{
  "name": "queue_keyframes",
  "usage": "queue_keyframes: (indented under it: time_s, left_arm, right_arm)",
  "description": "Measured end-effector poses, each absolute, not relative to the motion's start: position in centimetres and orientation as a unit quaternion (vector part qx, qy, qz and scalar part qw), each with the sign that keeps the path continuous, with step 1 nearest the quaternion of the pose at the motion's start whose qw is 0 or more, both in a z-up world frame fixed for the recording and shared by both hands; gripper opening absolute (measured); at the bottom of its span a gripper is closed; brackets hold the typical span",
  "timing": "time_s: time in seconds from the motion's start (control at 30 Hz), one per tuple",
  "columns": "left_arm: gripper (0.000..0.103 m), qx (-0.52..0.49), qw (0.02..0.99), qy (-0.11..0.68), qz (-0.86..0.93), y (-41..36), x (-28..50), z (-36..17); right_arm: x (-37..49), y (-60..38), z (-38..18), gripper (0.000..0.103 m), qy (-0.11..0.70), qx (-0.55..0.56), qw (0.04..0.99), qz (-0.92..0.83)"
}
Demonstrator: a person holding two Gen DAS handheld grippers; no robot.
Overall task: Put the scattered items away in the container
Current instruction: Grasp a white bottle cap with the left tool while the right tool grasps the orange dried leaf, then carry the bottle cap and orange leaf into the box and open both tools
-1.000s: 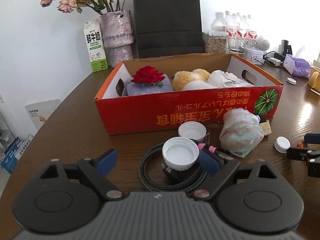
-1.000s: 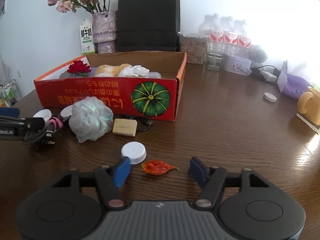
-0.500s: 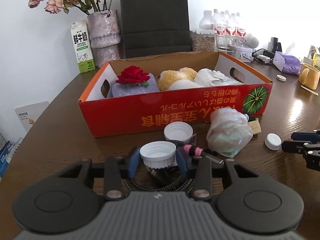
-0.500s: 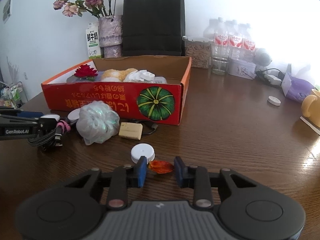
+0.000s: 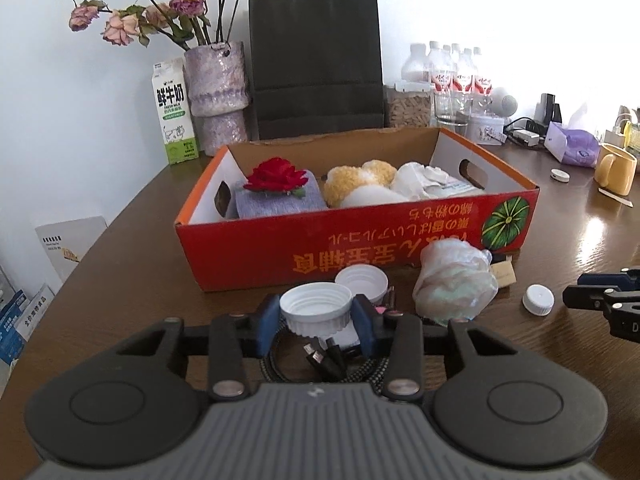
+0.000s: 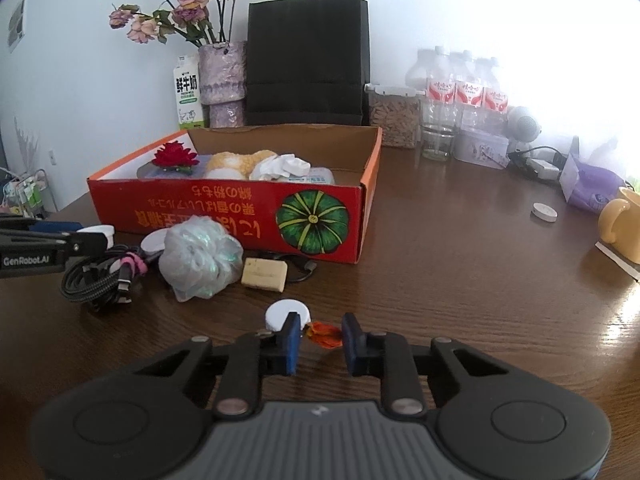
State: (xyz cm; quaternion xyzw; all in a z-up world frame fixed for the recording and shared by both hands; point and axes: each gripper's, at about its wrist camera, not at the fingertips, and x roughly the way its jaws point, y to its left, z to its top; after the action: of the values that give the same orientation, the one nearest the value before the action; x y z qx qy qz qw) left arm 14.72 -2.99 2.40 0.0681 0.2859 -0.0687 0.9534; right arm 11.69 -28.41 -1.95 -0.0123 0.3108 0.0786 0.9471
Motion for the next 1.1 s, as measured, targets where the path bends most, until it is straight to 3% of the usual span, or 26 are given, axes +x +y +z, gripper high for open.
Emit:
queue_keyframes:
  time_s: [0.13, 0.3, 0.4, 0.53, 0.87, 0.97, 1.1]
  left_arm:
    - [0.041, 0.068, 0.954, 0.284, -0.068, -2.8, 14.4, 2.6]
    - [0.041, 0.064, 0.955, 0.281, -0.066, -2.5, 14.1, 2.8]
    - [0.041, 0.062, 0.956, 0.279, -0.066, -2.3, 14.0, 2.8]
    - [0.041, 0.058, 0.956, 0.281, -0.063, -2.1, 13.9, 2.7]
    - [0.041, 0.048, 0.954, 0.289, -0.058, -1.1, 13.7, 2.2]
    - [0.041, 0.045, 0.955, 0.287, -0.057, -0.9, 13.4, 2.3]
    - [0.041, 0.046, 0.956, 0.285, -0.057, -0.8, 13.3, 2.4]
  right_arm:
    - [11.6, -28.4, -1.9, 0.007, 0.31, -0.01, 0.947, 0.08]
    - [11.4, -28.3, -1.5, 0.004, 0.305, -0.014, 0.949, 0.077]
    - [11.8, -28.7, -1.5, 0.011, 0.308, 0.001, 0.949, 0.068]
    - [12.4, -29.1, -1.6, 0.033, 0.313, 0.033, 0.947, 0.067]
    - [13.2, -28.9, -2.6, 0.031, 0.337, 0.029, 0.939, 0.058]
    - [13.0, -29.5, -2.9, 0.024, 0.34, 0.036, 0.938, 0.053]
    - [13.2, -29.7, -2.8, 0.023, 0.34, 0.035, 0.938, 0.052]
